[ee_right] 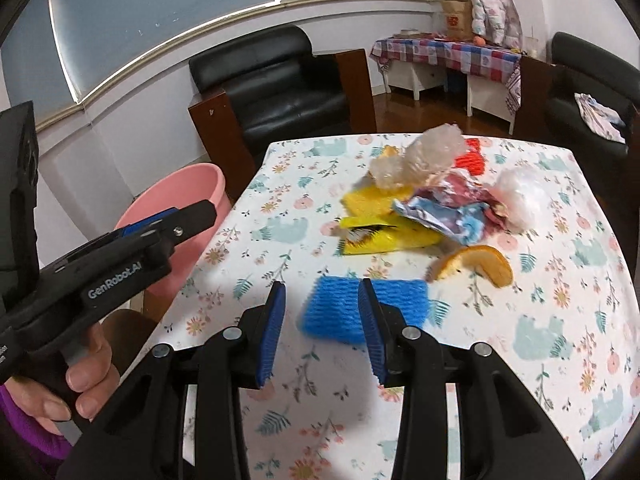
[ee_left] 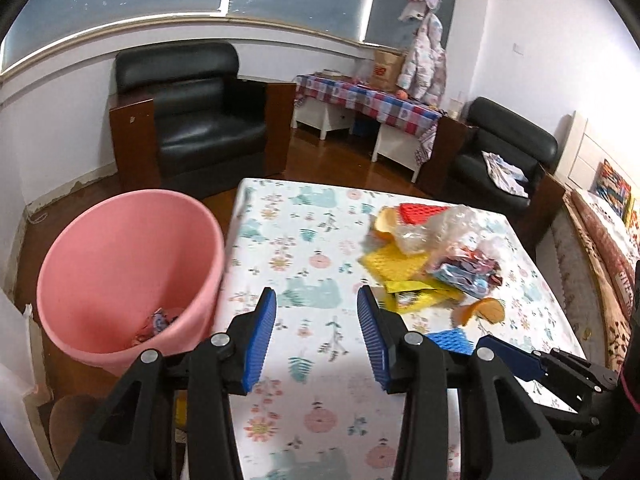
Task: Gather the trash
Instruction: 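Move both open tools back over the table, then grasp the blue foam net with the left tool while the right tool moves to the orange peel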
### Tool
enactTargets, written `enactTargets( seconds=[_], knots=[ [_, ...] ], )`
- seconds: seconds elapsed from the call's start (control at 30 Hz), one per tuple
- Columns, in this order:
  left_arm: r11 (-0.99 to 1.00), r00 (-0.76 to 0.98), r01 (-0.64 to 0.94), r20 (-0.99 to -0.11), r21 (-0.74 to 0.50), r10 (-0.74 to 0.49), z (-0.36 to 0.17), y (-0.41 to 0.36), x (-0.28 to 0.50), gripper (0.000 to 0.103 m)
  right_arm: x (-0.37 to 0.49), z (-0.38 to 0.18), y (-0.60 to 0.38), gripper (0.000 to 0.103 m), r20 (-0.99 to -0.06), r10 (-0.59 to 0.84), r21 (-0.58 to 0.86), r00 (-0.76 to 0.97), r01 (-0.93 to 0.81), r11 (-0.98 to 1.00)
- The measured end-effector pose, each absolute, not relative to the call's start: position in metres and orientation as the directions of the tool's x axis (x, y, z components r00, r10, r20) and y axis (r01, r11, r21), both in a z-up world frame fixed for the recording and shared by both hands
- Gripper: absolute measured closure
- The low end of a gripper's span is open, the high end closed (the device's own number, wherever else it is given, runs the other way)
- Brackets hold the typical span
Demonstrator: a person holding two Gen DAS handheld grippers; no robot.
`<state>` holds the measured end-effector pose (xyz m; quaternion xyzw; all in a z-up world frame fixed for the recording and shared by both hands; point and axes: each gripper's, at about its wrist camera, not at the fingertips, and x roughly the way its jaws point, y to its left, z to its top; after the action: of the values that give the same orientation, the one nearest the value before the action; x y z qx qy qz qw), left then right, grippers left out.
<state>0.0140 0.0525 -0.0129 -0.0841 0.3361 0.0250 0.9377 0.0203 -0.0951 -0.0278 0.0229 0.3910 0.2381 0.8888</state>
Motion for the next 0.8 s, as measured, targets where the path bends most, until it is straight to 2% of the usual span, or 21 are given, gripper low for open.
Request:
enactTargets(
  seconds=[0.4, 0.57, 0.8],
  knots=[
    [0.988, 0.768, -0.082, -0.64, -0.132, -0.021, -0.017, 0.042, 0.016, 0.06, 0.009, -0.019, -0.115, 0.064, -0.616, 0.472, 0.248, 0.63, -0.414, 0.876],
    [0.989, 0.754, -0.065, -0.656, -0.13, -0.036, -0.024, 0.037, 0.018, 0.06, 0.006, -0.016, -0.116, 0.064, -0.611, 0.465, 0.222, 0.64, -0.425, 0.877],
    [0.989, 0.744, -0.039, -0.665, -0.141, -0.066, -0.03, 0.03, 0.018, 0.057, 0.017, -0.024, -0.133, 0.064, -0.634, 0.407, 0.218, 0.658, -0.354, 0.91]
  ],
)
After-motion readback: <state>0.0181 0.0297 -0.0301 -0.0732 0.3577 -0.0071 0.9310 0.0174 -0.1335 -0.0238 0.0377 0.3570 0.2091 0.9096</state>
